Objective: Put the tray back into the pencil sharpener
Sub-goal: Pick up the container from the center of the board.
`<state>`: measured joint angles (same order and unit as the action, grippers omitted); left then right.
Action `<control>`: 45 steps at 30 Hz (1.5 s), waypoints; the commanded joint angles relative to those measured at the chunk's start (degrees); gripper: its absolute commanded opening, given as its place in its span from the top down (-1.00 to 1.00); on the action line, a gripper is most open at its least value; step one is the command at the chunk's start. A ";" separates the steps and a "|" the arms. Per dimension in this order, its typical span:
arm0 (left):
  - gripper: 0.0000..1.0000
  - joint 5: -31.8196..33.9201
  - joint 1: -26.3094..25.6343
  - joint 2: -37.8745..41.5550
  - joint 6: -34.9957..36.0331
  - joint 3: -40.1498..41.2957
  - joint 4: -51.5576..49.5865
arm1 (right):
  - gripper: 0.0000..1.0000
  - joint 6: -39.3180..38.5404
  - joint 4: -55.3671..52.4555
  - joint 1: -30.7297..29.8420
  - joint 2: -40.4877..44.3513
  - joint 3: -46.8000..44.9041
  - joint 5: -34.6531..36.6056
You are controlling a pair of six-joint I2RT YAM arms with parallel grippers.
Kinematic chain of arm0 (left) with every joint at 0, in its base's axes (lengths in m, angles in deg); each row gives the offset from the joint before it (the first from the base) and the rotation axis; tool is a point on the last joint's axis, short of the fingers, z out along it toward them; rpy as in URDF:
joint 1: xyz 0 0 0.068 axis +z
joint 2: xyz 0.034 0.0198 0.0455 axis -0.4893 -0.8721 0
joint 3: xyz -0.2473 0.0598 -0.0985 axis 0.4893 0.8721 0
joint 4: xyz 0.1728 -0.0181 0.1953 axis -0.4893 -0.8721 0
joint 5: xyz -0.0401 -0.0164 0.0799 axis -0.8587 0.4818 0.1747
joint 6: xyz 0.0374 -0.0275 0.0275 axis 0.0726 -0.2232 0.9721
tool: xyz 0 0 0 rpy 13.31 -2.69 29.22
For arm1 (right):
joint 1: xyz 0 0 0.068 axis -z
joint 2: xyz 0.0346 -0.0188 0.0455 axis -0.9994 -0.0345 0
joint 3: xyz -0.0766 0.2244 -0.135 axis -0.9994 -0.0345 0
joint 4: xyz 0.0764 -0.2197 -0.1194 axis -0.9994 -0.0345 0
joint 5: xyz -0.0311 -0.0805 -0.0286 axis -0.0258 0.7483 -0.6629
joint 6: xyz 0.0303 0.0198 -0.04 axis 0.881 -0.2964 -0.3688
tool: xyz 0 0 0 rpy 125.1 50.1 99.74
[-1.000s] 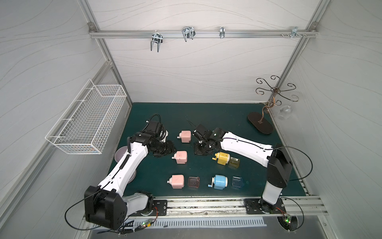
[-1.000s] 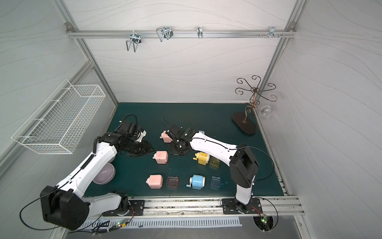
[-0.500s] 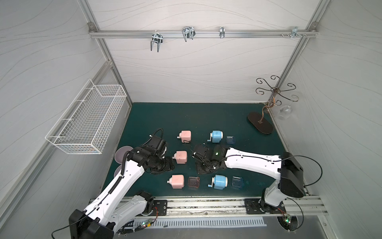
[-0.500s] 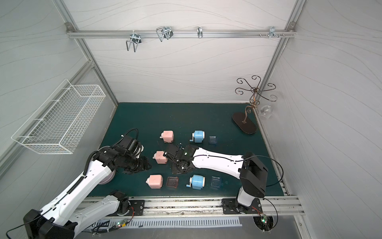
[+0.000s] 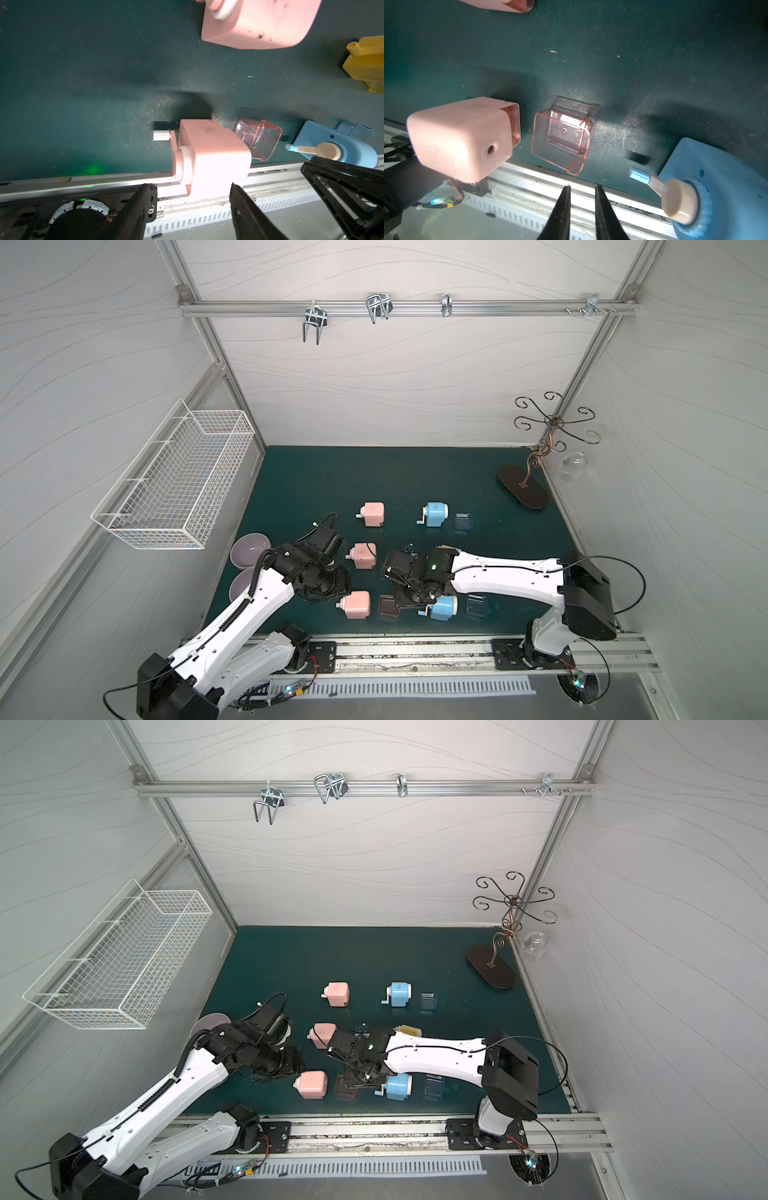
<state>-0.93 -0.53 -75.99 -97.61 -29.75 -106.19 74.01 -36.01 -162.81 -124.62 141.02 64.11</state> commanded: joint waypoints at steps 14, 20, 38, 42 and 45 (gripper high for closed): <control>-0.20 -1.98 -2.83 0.38 -5.36 3.12 3.54 | 0.43 1.07 2.57 -0.17 -4.88 -0.61 -3.09; -0.18 -1.60 -3.79 0.21 -6.06 3.71 3.65 | 0.43 1.15 2.60 0.15 -6.16 -0.49 -3.54; -0.12 -1.34 -4.16 -2.59 -6.81 4.15 3.93 | 0.42 0.73 2.67 1.39 -8.47 -0.14 -3.96; -0.07 -1.94 -4.19 -3.09 -7.05 4.77 4.73 | 0.42 0.55 2.65 1.75 -8.95 -0.06 -4.06; -0.05 -2.06 -4.24 -3.30 -7.34 5.20 5.14 | 0.42 0.37 2.67 1.99 -9.09 0.03 -4.20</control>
<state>-3.09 -4.44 -78.70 -103.62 -25.09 -101.45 74.80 -32.91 -161.34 -132.71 140.97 60.22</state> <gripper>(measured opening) 0.525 0.290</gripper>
